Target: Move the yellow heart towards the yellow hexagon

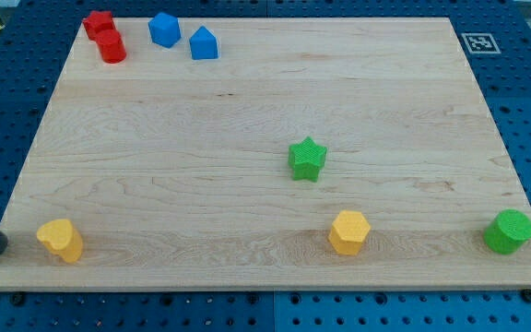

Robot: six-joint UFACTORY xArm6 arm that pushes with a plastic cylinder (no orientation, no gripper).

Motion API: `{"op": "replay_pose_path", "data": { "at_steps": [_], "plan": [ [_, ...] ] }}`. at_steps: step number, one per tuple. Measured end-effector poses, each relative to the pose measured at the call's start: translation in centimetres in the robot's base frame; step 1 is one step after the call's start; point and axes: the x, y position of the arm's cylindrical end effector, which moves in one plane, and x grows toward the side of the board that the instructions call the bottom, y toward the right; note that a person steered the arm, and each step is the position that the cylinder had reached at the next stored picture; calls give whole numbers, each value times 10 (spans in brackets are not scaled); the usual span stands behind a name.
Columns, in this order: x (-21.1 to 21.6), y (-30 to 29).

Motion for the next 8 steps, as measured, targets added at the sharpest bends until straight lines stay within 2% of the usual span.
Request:
{"op": "replay_pose_path", "data": {
  "at_steps": [5,6,7,8],
  "plan": [
    [-2,165],
    [-2,174],
    [-2,142],
    [-23,127]
  ]
}}
